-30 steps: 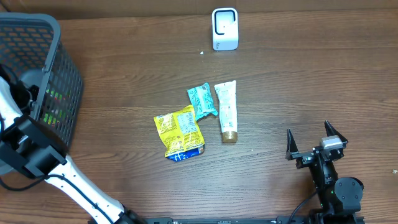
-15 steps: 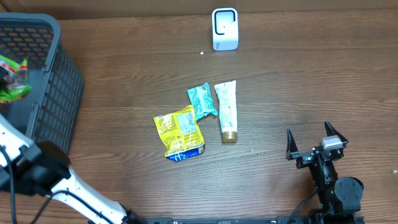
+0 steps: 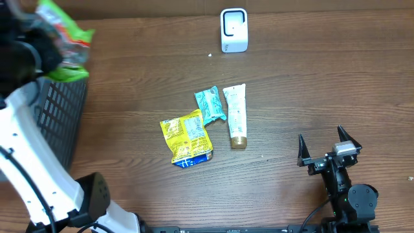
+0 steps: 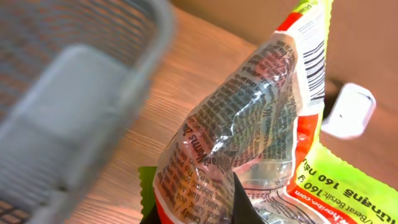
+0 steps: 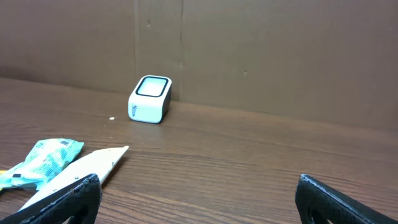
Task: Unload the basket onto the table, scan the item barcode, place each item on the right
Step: 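Set the green-red bag left of the yellow bag and release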
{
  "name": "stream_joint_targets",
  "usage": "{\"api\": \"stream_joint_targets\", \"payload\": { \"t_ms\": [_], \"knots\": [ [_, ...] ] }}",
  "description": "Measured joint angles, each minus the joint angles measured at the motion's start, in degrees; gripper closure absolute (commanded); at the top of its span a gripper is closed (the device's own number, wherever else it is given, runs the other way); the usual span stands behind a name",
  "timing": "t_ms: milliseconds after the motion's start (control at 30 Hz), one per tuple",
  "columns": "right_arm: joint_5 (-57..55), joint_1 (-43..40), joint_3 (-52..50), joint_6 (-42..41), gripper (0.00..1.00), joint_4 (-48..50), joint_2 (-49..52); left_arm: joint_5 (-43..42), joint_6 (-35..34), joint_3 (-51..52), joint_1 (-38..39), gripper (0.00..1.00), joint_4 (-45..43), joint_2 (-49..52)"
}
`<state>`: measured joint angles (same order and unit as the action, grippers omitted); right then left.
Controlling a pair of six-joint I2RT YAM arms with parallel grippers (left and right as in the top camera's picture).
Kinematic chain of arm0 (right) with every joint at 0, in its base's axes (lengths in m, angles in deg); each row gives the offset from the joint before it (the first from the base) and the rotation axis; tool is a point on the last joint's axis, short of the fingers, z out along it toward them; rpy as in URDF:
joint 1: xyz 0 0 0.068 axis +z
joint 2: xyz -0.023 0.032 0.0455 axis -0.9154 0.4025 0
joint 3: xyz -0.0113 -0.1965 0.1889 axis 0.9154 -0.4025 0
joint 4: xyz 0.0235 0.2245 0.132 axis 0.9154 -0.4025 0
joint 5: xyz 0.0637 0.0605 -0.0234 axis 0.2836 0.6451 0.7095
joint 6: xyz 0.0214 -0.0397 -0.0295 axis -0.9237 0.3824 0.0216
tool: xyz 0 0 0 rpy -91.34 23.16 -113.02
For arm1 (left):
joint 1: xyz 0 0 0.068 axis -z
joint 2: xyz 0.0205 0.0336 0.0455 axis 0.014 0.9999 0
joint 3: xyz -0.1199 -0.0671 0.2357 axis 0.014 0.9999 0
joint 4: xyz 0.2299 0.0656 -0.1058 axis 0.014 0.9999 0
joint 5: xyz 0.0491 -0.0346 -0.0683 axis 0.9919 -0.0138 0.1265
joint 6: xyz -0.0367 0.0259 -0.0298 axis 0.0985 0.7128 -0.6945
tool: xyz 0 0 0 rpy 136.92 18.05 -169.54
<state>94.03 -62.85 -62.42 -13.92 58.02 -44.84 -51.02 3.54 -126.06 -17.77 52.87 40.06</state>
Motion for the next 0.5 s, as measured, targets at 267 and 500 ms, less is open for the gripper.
{"api": "stream_joint_targets", "payload": {
  "t_ms": [267, 500],
  "knots": [
    [0.0, 0.0, 0.0, 0.0, 0.00, 0.0, 0.0, 0.4, -4.5, 8.7, 15.2, 0.96, -1.3, 2.4],
    [0.0, 0.0, 0.0, 0.0, 0.00, 0.0, 0.0, 0.8, -9.4, 21.9, 25.2, 0.96, -8.6, 4.4]
  ]
}}
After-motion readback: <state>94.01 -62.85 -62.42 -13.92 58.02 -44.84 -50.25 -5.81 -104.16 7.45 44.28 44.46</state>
